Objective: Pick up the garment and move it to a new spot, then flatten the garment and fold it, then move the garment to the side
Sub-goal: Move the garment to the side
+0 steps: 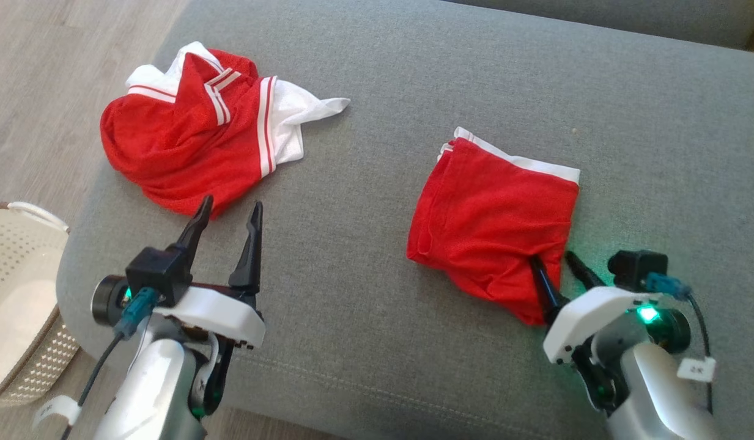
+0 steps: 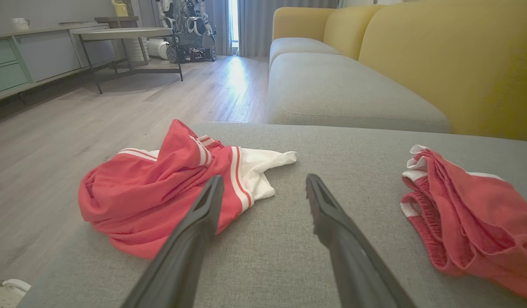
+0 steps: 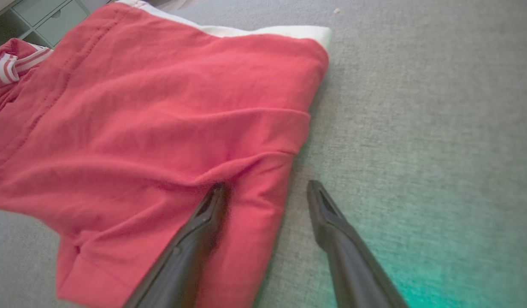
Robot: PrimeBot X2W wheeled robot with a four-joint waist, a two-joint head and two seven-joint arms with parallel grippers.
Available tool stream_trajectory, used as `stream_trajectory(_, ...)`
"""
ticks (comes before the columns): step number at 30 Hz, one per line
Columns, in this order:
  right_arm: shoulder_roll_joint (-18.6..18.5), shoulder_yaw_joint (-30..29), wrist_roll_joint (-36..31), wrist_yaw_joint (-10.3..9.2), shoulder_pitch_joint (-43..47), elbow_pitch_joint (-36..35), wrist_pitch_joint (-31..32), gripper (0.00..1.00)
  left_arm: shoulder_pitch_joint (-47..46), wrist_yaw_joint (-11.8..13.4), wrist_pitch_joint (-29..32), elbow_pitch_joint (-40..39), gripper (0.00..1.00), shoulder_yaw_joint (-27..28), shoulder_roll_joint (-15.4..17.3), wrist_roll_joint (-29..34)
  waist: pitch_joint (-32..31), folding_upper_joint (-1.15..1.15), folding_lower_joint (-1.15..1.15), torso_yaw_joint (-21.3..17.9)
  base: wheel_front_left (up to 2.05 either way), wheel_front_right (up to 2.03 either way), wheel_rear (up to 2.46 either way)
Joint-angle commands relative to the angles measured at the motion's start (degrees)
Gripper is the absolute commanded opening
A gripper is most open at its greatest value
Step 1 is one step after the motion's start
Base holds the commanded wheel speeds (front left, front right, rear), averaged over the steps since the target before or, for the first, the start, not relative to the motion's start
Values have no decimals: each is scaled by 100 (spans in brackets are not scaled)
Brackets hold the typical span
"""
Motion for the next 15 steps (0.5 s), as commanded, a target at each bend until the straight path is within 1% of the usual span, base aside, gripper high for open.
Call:
stream_trajectory(1,-7,239,42,20,-220,49,91,0,-336,22,-77,-148,100,180,107,35,-4,0,0,-31,0,0,0)
stream_trajectory(6,-11,373,107,20,-404,255,141,0,-359,25,-91,-137,100,186,115,38,-20,0,0,-132,0,0,0)
stream_trajectory(8,-72,486,69,20,-481,297,170,0,-344,31,-96,-143,100,187,119,40,-51,0,0,-226,0,0,0)
stream_trajectory(12,-319,800,-189,20,-632,277,265,0,-255,50,-103,-202,100,171,153,61,-116,0,0,-580,0,0,0)
stream_trajectory(15,-492,861,-142,20,-733,163,357,0,-212,51,-104,-281,100,140,147,55,-105,0,0,-898,0,0,0)
